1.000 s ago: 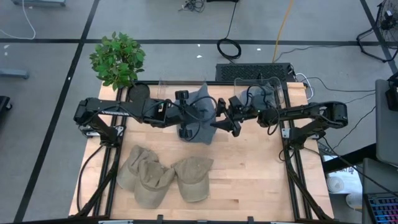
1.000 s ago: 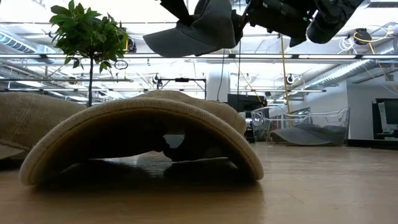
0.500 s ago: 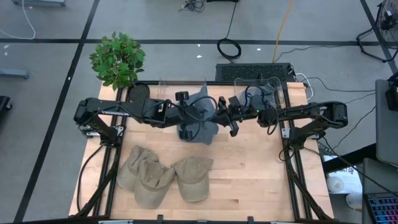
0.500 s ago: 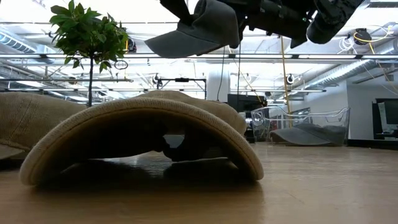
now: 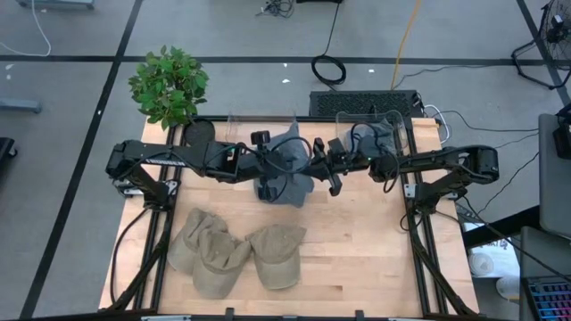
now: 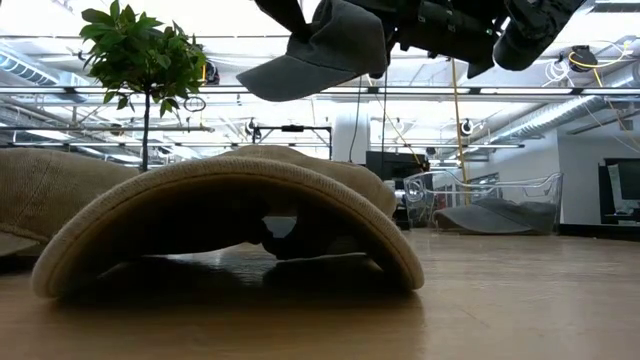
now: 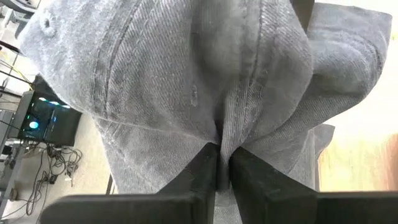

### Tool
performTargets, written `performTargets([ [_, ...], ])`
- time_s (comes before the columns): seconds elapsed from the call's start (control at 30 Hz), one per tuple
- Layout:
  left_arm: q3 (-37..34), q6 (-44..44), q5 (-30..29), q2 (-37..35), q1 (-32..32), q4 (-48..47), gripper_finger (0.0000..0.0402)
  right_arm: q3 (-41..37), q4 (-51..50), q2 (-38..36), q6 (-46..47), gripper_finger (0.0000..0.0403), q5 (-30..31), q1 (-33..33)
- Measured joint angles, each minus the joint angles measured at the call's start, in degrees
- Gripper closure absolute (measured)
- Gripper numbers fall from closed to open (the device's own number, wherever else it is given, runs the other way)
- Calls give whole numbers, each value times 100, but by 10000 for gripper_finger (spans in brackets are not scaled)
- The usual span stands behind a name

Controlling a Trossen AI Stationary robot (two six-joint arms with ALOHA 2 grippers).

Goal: Pick & Place hat
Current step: Put the left blue cap into the right transparent bin

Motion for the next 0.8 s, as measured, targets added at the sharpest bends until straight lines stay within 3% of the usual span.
performTargets([
  [0.33, -2, -716, -109, 0, 57, 2, 320, 0, -77, 0, -103, 402, 5, -2],
  [0.47, -2, -1090, -111, 0, 132, -18, 255, 0, -79, 0, -103, 402, 9, -2],
  [0.67, -2, -1106, -111, 0, 181, 29, 134, -2, -99, 0, -103, 403, 14, -2],
  [0.8, -2, -1053, -100, 0, 156, -1, 76, -9, -112, 0, -107, 403, 14, -4],
])
